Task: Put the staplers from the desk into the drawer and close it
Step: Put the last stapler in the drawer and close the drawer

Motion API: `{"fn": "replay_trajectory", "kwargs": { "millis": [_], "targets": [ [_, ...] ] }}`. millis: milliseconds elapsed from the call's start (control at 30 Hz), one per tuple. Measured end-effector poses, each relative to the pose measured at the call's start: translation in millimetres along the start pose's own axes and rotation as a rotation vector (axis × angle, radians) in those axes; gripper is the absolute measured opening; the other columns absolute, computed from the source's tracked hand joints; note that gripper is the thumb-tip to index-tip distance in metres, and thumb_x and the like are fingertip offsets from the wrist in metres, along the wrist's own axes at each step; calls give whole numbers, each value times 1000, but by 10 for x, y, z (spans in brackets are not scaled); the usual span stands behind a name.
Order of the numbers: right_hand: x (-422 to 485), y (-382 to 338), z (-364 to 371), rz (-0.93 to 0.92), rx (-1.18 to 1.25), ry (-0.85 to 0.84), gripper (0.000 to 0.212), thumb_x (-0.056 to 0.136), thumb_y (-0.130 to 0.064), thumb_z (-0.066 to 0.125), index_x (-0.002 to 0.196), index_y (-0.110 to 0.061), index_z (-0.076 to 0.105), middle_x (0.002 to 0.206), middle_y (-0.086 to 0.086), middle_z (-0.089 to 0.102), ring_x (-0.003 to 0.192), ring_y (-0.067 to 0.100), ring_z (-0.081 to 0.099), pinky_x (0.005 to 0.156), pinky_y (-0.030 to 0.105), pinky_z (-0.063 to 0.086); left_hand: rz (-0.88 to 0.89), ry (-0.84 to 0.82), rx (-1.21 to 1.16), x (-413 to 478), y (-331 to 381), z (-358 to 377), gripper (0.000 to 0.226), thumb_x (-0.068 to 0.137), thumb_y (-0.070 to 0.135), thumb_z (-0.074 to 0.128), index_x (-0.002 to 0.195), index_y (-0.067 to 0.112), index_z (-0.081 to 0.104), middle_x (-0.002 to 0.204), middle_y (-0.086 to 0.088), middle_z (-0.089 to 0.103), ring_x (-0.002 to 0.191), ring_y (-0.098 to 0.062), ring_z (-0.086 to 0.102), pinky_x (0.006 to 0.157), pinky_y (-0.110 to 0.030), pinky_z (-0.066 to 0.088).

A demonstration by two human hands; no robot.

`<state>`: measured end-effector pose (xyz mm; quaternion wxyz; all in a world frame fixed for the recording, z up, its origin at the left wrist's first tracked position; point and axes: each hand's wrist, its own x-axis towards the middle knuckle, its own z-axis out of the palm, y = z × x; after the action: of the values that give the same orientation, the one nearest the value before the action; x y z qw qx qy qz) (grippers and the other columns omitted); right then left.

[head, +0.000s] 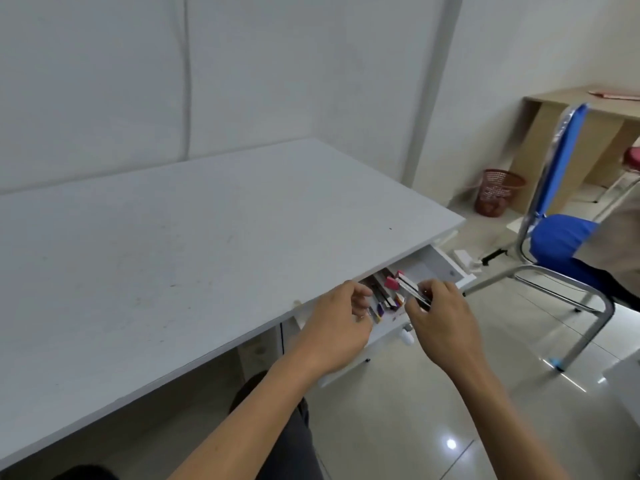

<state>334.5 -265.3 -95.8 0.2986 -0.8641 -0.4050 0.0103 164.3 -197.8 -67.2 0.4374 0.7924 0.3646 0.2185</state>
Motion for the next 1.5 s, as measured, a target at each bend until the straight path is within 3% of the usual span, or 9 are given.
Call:
{"fn": "replay_trajectory", "kwargs": {
  "millis": [200,400,600,733,833,1000,1167,1300,1500],
  "targets": [
    [683,211,235,-43,-366,-86,19,93,-26,51,98,-15,65,102,4,64,102,28,59,90,39,36,-41,-189,223,124,-58,175,50,93,30,55,141,23,43,147,5,46,134,-11,43,96,-19,32],
    [968,204,452,107,-431,-131,12,82,-13,53,86,-15,64,91,5,66,105,29,59,85,37,27,-90,-231,287,175,-186,249,58,91,37,53,146,26,36,152,6,40,134,-12,41,95,-21,31],
    [738,251,406,68,-132,57,31,92,-22,54,120,-24,67,121,2,64,122,26,51,104,43,31,-58,-196,276,197,-223,279,53,92,36,53,143,27,40,147,8,43,130,-9,43,93,-21,32],
    [184,272,390,149,249,246,28,93,-22,60,120,-18,55,120,3,51,104,20,53,89,38,48,13,-82,328,96,-185,290,44,92,35,53,135,31,46,136,13,47,114,-4,51,83,-19,41],
    [-177,309,490,376,496,157,28,96,-22,56,121,-14,47,118,7,50,95,19,54,80,35,45,134,84,405,0,-125,260,34,93,30,53,127,32,52,123,17,51,104,1,49,71,-8,36],
    [-445,335,764,428,586,-125,24,102,-33,46,120,-19,41,102,8,64,83,22,65,65,35,51,291,244,554,3,-81,96,35,90,23,54,124,25,54,128,10,50,118,-6,45,93,-18,38],
    [-404,339,769,437,624,-126,15,104,-26,45,116,-19,41,90,0,61,79,19,63,63,33,50,176,146,642,81,-229,-61,54,96,31,45,148,23,35,157,9,31,145,-7,24,120,-30,15],
    [-298,326,781,520,679,-146,18,102,-25,47,117,-16,45,94,2,59,92,32,68,70,40,55,129,54,579,173,-194,-127,58,99,38,38,154,23,26,163,9,18,149,-6,11,121,-28,5],
    [-124,181,791,470,700,-148,16,103,-26,48,114,-16,42,96,-2,57,92,28,67,67,37,57,56,-117,594,365,-158,-208,79,94,58,39,157,24,8,165,10,-3,150,-5,-7,121,-31,-5]
  ]
}}
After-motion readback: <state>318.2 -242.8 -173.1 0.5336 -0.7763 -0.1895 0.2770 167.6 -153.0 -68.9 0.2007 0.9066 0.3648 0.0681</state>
